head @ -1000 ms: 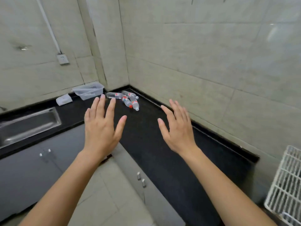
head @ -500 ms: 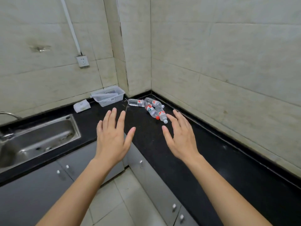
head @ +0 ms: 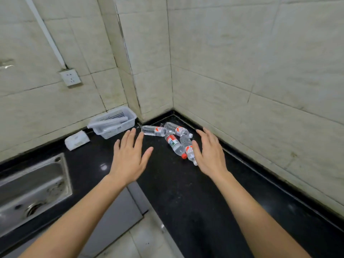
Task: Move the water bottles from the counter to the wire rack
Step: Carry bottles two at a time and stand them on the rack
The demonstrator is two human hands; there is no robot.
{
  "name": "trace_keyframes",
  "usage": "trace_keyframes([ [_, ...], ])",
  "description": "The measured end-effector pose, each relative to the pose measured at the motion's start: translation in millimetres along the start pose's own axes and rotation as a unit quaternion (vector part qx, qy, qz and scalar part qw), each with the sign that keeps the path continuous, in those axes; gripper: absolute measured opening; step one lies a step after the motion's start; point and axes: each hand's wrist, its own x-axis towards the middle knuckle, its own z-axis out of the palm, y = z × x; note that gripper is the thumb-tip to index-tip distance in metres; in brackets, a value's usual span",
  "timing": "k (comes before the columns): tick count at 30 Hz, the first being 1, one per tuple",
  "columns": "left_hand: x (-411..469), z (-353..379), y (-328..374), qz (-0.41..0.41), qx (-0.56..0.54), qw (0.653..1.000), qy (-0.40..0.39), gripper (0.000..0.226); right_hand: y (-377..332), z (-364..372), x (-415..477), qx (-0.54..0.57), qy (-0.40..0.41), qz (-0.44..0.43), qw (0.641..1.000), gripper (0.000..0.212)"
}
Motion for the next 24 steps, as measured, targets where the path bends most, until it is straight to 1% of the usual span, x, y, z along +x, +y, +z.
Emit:
trace_keyframes([
  [2,27.0,17.0,2.4,0.010,-0.010,1.000,-0.018,0.078,13.7,7.4,17.3,-0.005,-0.005,0.019,1.000,0.050],
  [4,53.0,40.0,3.1,0.037,-0.009,0.999,-0.035,0.077,29.6,19.1,30.7,-0.010,-0.018,0.039,0.999,0.051],
  [7,88.9,81.9,0.5,0.089,0.011,0.993,-0.077,0.069,56.1,44.2,46.1,-0.029,-0.064,0.082,0.994,0.058],
  [9,111.3,113.6,-2.0,0.121,0.023,0.987,-0.105,0.066,73.0,63.9,52.1,-0.044,-0.101,0.121,0.987,0.063],
  [13,165.1,176.8,-6.5,0.177,0.037,0.969,-0.168,0.069,102.3,105.3,65.2,-0.066,-0.145,0.201,0.967,0.065],
  [16,207.5,233.2,-14.4,0.221,0.039,0.951,-0.213,0.070,121.0,135.7,80.6,-0.081,-0.173,0.265,0.945,0.065],
  [18,233.0,270.3,-20.1,0.248,0.044,0.934,-0.255,0.069,129.3,157.2,92.9,-0.068,-0.185,0.316,0.928,0.063],
  [21,265.1,316.5,-23.2,0.299,0.038,0.911,-0.280,0.066,138.6,193.2,106.0,-0.016,-0.206,0.395,0.895,0.063],
  [24,285.7,350.7,-17.0,0.369,0.011,0.881,-0.297,0.072,145.7,227.5,112.5,0.050,-0.201,0.463,0.862,0.073],
])
